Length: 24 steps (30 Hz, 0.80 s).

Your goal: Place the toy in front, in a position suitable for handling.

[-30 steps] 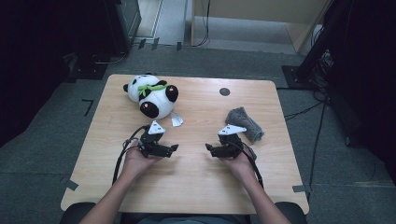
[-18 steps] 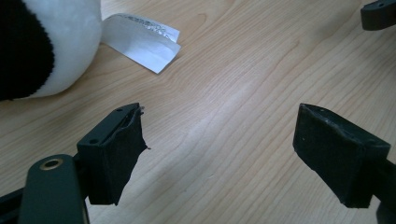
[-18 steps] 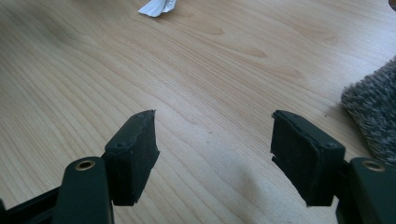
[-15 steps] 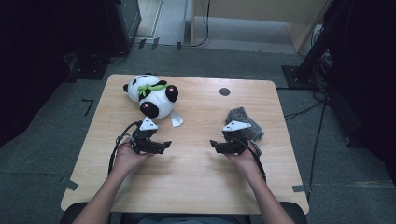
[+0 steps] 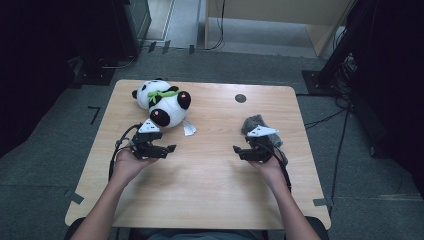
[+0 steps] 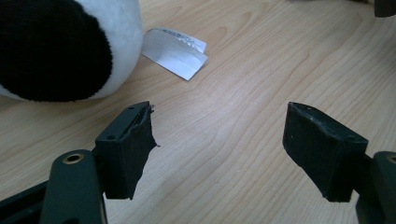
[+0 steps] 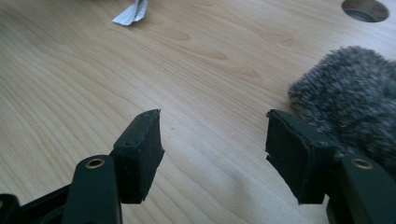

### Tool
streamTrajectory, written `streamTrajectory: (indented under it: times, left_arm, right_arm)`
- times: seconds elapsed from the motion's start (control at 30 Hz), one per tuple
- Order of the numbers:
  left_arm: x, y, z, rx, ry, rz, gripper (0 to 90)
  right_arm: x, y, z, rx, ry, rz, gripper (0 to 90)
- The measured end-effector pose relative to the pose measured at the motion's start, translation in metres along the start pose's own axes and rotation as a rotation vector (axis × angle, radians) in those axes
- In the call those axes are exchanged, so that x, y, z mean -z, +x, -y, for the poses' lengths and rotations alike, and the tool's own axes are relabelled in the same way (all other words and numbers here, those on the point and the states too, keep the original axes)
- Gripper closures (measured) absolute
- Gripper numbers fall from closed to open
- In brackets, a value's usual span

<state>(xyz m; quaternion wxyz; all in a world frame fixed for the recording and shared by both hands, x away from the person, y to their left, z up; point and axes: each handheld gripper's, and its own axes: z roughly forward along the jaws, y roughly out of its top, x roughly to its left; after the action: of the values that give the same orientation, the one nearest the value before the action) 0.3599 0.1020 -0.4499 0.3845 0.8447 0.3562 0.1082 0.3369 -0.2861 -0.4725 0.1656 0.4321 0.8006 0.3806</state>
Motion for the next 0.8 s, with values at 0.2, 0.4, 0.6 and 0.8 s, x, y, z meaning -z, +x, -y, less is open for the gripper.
streamTrajectory:
  times: [0.2, 0.4, 0.6, 0.8]
  left_arm:
    - [0.010, 0.010, -0.002, 0.014, -0.021, -0.027, 24.9]
    - [0.017, 0.023, -0.007, 0.030, -0.033, -0.025, 25.4]
    - [0.022, 0.038, -0.016, 0.037, -0.019, -0.027, 29.3]
    - [0.028, 0.049, -0.025, 0.040, -0.024, -0.040, 30.3]
  right_arm:
    - [0.007, -0.010, 0.002, -0.015, -0.012, 0.018, 37.8]
    - [0.013, -0.021, 0.005, -0.029, 0.002, 0.017, 42.4]
    - [0.018, -0.030, 0.006, -0.042, -0.009, 0.045, 42.6]
    - [0.016, -0.037, 0.009, -0.062, -0.001, 0.054, 42.6]
